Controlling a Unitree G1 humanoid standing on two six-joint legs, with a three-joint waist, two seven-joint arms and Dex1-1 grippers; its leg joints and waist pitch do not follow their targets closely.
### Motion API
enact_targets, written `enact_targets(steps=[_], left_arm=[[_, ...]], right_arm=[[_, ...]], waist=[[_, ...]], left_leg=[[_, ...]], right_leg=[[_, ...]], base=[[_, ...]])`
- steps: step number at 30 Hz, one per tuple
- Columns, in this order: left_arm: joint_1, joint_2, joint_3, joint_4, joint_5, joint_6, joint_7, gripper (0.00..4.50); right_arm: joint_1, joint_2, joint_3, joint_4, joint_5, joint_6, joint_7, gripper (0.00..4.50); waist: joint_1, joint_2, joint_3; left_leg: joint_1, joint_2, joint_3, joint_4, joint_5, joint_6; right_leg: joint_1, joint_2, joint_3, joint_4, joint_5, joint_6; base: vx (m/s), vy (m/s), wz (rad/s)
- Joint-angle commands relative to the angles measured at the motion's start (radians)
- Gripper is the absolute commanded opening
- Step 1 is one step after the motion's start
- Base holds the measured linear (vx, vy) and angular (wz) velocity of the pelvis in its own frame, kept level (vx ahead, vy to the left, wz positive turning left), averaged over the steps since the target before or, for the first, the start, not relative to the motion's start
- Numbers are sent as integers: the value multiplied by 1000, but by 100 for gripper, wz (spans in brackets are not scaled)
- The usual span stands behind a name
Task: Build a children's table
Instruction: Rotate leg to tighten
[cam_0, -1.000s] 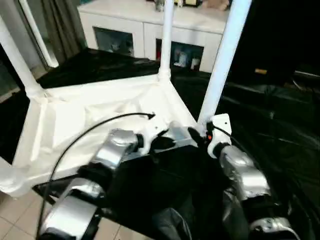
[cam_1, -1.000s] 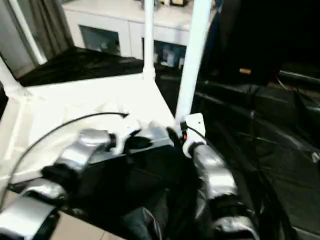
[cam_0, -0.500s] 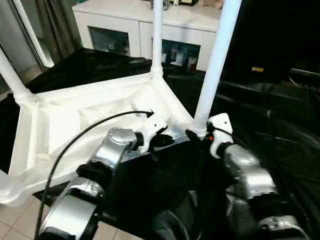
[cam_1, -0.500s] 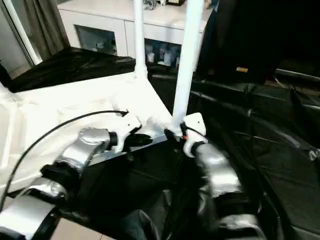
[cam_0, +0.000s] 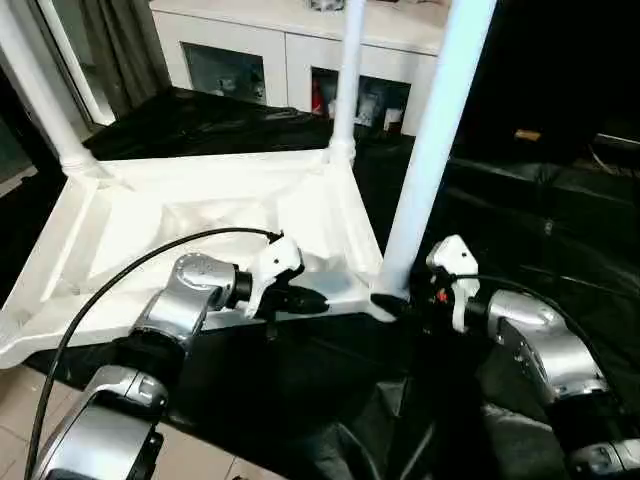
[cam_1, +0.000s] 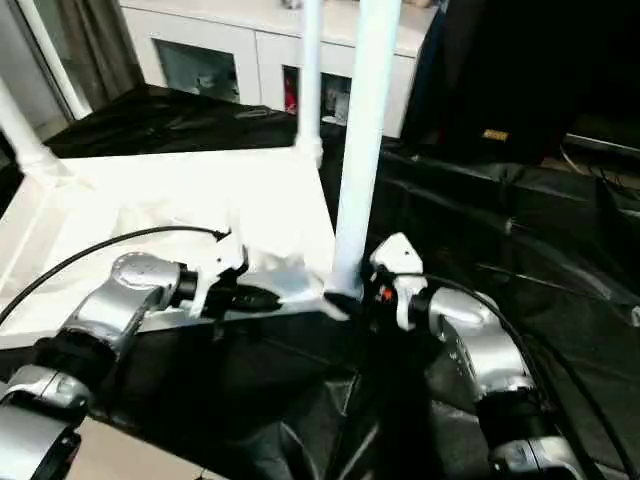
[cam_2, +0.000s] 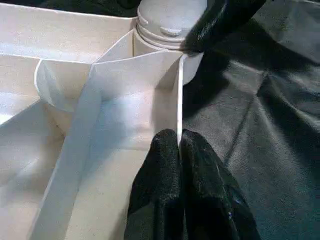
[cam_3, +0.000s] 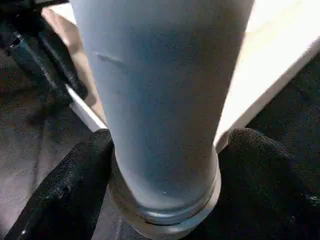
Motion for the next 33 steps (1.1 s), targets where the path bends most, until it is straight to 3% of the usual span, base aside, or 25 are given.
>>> enact_targets(steps=[1,3,8,13,20,25,26,27,28,29,30,31,33], left_arm=[[20,-4,-19,-5,-15,4,-28,0],[21,-4,-18,-7,-14,4,-28,0],[29,-3,-16,-23,-15,14,-28,0],[31,-2,-14,-24,-15,17,-25,0],[26,-22,-6,3,-6,22,25,0],[-6,-71,4,75,33,7,171,0],[-44,-134,11,143,65,11,323,0],[-44,-134,11,143,65,11,323,0],[-54,-150,14,156,69,15,358,0],[-72,-182,20,180,77,18,426,0],[-85,-205,23,196,82,21,476,0],[-98,-231,22,210,85,24,508,0],[-123,-275,18,243,96,16,562,0]], right_arm=[[3,-11,13,2,-19,0,5,388],[4,-8,14,6,-20,1,4,388],[2,2,8,18,-6,10,11,359],[6,6,0,16,9,19,10,303],[23,50,-29,37,11,33,-80,276],[22,117,-65,94,-19,33,-257,273],[29,199,-110,117,-32,63,-447,273],[29,199,-110,117,-32,63,-447,273],[31,220,-120,118,-38,68,-491,273],[36,254,-132,116,-47,83,-562,273],[39,278,-137,114,-54,95,-608,273],[40,300,-134,115,-68,96,-650,273],[34,339,-116,119,-91,81,-705,273]], waist=[[3,-8,-50],[4,-9,-51],[7,-10,-56],[6,-8,-54],[4,-7,-55],[-5,-6,-46],[-8,-5,-44],[-11,-3,-40],[-12,-3,-34],[-14,-7,-33],[-13,-4,-33],[-11,1,-34],[-11,2,-36]], left_leg=[[15,64,-23,-67,-174,63],[12,63,-25,-66,-156,60],[11,61,-23,-59,-92,90],[11,62,-24,-60,-116,86],[11,61,-23,-60,-115,82],[15,59,-27,-68,-194,37],[19,59,-30,-73,-234,8],[22,61,-29,-77,-253,-4],[32,59,-33,-81,-326,-28],[33,57,-34,-81,-349,-33],[41,58,-38,-84,-378,-41],[51,59,-37,-84,-409,-54],[48,57,-39,-87,-404,-51]], right_leg=[[50,-66,50,-69,-95,-283],[53,-68,51,-67,-82,-276],[55,-66,50,-56,23,-293],[55,-66,49,-59,-15,-290],[54,-65,49,-59,-4,-293],[47,-67,50,-76,-143,-266],[46,-67,50,-85,-228,-240],[40,-65,52,-90,-255,-231],[34,-66,49,-100,-350,-212],[36,-67,48,-105,-393,-196],[31,-70,50,-112,-447,-170],[22,-68,53,-119,-442,-161],[27,-67,52,-117,-419,-159]], base=[[0,0,0],[0,0,0],[0,0,0],[0,0,0],[0,0,0],[0,0,0],[0,0,0],[0,0,0],[0,0,0],[0,0,0],[0,0,0],[0,0,0],[0,0,0]])
